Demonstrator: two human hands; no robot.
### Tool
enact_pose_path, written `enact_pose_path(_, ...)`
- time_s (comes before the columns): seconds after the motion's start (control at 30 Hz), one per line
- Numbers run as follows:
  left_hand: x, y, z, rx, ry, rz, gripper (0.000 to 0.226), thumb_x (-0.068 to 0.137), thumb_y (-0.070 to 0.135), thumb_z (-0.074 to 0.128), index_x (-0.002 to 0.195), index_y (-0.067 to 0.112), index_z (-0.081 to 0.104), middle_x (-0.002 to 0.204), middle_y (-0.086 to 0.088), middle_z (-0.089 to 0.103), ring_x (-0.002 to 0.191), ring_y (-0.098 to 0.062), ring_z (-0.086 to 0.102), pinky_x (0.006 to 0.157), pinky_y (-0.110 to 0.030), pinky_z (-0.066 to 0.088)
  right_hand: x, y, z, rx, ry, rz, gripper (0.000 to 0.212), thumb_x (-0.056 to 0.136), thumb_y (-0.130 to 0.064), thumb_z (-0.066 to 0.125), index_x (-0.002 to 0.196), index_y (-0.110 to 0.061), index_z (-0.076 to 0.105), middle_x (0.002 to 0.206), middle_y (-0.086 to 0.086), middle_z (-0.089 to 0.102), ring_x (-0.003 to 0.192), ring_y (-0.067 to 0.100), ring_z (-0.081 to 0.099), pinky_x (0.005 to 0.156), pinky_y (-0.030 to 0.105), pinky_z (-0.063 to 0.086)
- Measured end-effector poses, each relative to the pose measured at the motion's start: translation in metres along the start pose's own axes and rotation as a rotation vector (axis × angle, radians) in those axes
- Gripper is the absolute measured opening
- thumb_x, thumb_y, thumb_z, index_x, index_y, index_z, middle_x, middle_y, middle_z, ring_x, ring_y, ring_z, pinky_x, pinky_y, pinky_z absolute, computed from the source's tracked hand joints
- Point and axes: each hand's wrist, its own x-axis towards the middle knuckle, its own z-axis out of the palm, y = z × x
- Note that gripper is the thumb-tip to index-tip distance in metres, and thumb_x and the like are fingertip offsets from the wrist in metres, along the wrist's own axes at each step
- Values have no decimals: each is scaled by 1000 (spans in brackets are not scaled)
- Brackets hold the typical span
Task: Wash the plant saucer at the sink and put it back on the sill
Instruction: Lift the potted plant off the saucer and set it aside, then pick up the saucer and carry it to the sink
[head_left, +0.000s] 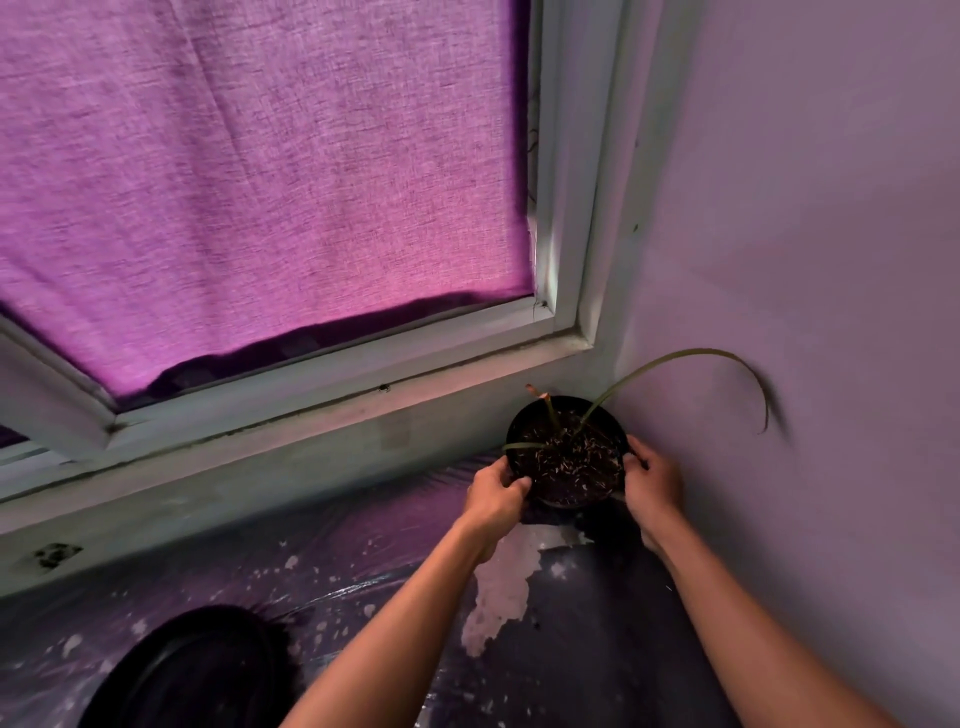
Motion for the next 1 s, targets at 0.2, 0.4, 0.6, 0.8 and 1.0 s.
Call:
enact_pose_path(0.2, -29, 2, -12, 172, 40, 8, 49, 98, 18, 53, 145, 8, 41, 139, -11, 55, 124, -29, 56, 104, -47, 47, -27, 6, -1, 62, 47, 78, 36, 97, -8, 47, 132, -6, 55, 133, 12, 59, 119, 28, 57, 100, 47, 48)
enact_pose_path(0.4, -62, -16, -43, 195, 130, 6, 40, 99, 19, 52, 137, 8, 51, 128, -15, 63, 111, -32, 64, 92, -47, 53, -72, 10, 4, 16, 31, 101, 37, 98, -13, 47, 134, -10, 53, 127, 16, 62, 104, 26, 64, 92, 48, 54)
enact_pose_path(0.6, -97, -34, -82, 185, 213, 15, 30, 97, 19, 54, 125, 8, 61, 123, -18, 65, 113, -34, 63, 95, -50, 51, -126, 4, 24, -54, -42, 46, 38, 97, -18, 52, 133, -7, 55, 129, 13, 61, 112, 29, 62, 96, 47, 52)
enact_pose_path(0.8, -135, -55, -153, 190, 293, 7, 32, 98, 21, 54, 125, 6, 61, 119, -19, 67, 112, -37, 62, 89, -45, 53, -184, -10, 79, -142, -155, -76, 38, 94, -14, 56, 130, -1, 56, 126, 16, 63, 111, 30, 63, 98, 45, 50)
enact_pose_path(1.0, -166, -88, -248, 224, 442, -37, 30, 97, 22, 55, 122, 8, 64, 121, -10, 68, 112, -25, 61, 88, -27, 44, -249, -27, 147, -186, -301, -129, 40, 93, -14, 59, 131, -4, 56, 127, 12, 64, 114, 25, 62, 100, 41, 49)
